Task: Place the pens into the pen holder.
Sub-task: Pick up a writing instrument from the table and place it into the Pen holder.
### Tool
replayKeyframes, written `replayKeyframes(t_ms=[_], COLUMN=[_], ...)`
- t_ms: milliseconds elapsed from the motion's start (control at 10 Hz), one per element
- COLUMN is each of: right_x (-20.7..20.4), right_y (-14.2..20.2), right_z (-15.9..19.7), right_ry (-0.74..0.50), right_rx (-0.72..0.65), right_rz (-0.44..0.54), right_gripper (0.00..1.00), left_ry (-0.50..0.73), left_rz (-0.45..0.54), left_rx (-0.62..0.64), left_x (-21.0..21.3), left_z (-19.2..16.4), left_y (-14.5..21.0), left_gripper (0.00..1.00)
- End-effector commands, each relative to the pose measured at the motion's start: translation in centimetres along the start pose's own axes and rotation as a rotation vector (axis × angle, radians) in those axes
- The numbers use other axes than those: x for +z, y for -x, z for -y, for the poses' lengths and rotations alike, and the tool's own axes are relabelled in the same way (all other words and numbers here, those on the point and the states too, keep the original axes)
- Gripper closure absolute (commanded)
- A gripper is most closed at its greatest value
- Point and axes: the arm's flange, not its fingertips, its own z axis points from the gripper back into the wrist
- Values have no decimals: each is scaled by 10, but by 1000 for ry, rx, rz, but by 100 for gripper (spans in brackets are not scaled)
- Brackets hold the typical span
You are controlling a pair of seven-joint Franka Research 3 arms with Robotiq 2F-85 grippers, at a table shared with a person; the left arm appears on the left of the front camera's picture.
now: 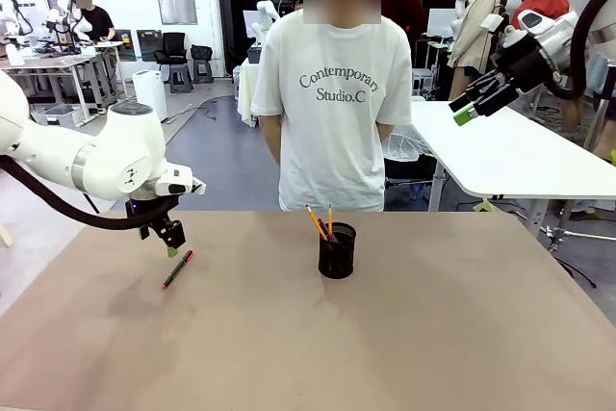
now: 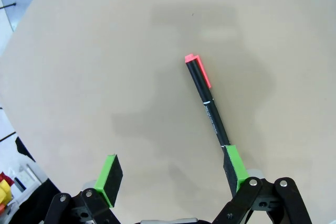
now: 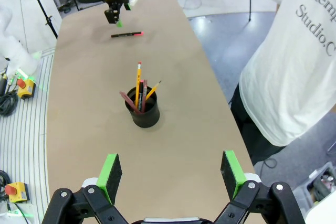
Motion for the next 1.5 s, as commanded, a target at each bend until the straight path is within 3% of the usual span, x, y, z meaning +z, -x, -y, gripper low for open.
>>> replayKeyframes(t_ms=[0,400,800,1400], right_x=[-3,-3,-3,-3], right_y=[0,0,0,0], right_z=[-3,-3,-3,-3], right_ry=[10,10,10,10], right_rx=[1,1,1,1], right_rz=[-2,-2,-2,-2], right_gripper=[0,0,0,0], left_ry=[-18,62,191,154], left_rz=[-55,-17,-64,-86], left_rx=[54,110,208,194], left_x=[-14,-37,-43,-59], left_z=[-5,-11,-4,0], left_y=[-14,-31,-44,-50], left_gripper=[0,0,0,0])
